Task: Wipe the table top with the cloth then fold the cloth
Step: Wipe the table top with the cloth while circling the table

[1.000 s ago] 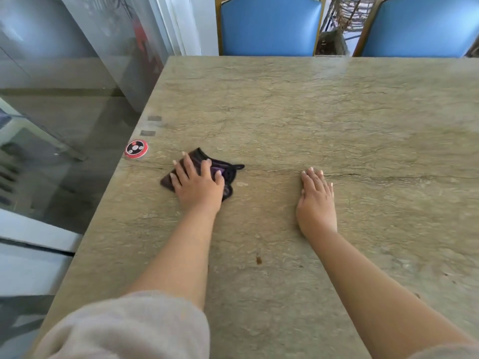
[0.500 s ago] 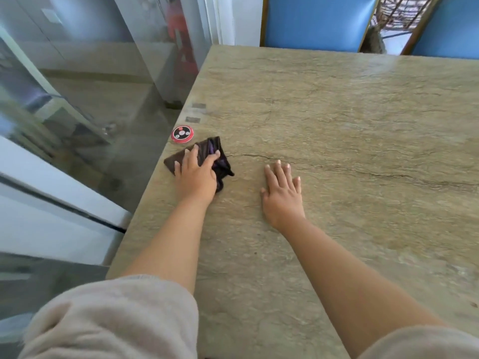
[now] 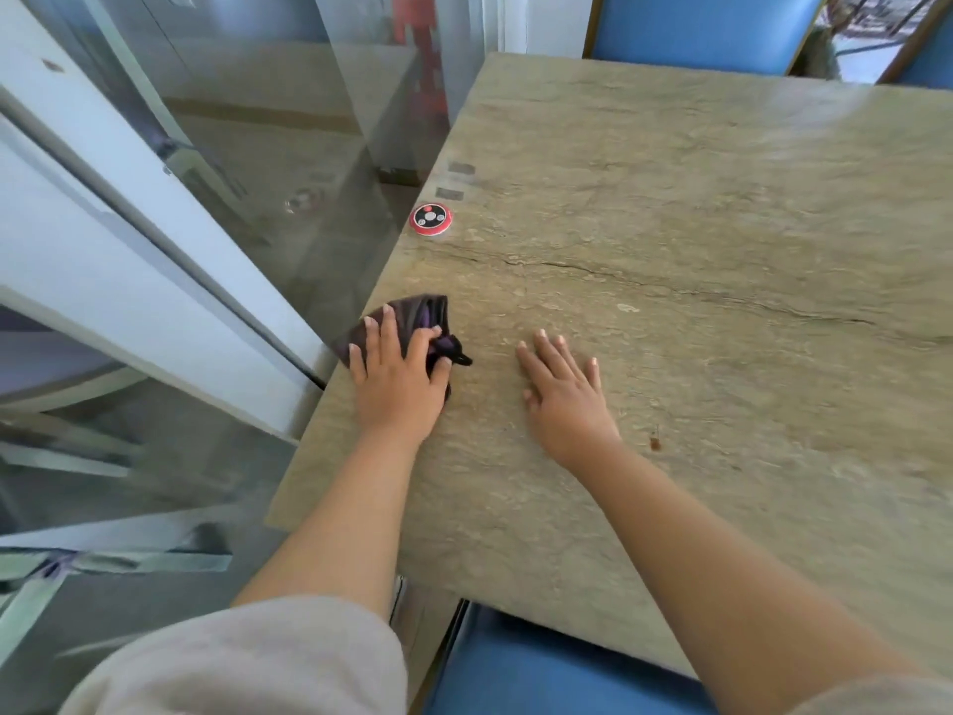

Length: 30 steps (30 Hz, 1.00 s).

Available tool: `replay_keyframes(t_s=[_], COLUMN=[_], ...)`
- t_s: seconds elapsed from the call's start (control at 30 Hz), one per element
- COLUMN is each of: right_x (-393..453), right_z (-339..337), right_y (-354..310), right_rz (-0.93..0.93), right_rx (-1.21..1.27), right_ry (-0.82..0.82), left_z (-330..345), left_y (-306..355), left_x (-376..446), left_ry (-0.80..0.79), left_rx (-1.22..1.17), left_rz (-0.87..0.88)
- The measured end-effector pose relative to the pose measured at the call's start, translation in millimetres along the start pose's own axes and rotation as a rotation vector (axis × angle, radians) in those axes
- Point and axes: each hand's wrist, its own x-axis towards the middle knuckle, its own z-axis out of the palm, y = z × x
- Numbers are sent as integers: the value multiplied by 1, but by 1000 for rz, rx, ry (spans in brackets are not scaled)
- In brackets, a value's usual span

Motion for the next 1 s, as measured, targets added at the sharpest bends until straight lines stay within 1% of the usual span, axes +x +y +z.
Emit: replay_keyframes(t_s=[0.1,0.17,0.23,0.3,0.33,0.4,0.5,0.57,0.63,0.7,0.8,0.83,0.87,0.9,0.93,0.97,1.0], right_x=[2,1,-8,-21,-29,-43,-52,-55,-59,-60,-61,-63,-65,-69,-76,-83,-91], right_z=[-5,-5,1,9,15,23,26,25,23,21,15,13,11,12,14,19,28], right_y=[4,-2,-12,-19,-23,-26,-21,-18,-15,-12,-14,-20,-29,-41,-55,-69,-82], right_rz=[-1,12,21,15,0,-30,-50,-72,-88,-93,-30,32,100,154,175,138,50], right_rx=[-2,-30,-51,-48,-51,-54,-45,-33,2,58,222,295,345,352,312,239,144], right_ry=[-48,-70,-68,-42,-31,-13,-11,-19,-39,-50,-30,17,85,157,206,226,213], left_z=[-4,-5,-8,-10,-13,-15,-13,-10,-6,-5,-12,-19,-27,-33,-37,-38,-38], left_y=[-6,-18,-37,-57,-65,-71,-55,-41,-32,-20,-6,-8,-12,-18,-26,-34,-40], left_x=[-39,-83,-124,-137,-135,-117,-88,-87,-105,-132,-158,-158,-154,-149,-142,-135,-129], left_ry=[7,-16,-56,-66,-56,-22,20,37,36,2,-181,-236,-274,-273,-225,-165,-135], left_rx=[-39,-76,-102,-120,-119,-94,-36,-34,-74,-105,-212,-326,-471,-614,-694,-709,-714], left_rz=[55,166,319,404,389,266,52,-2,64,216,458,484,463,410,346,276,199])
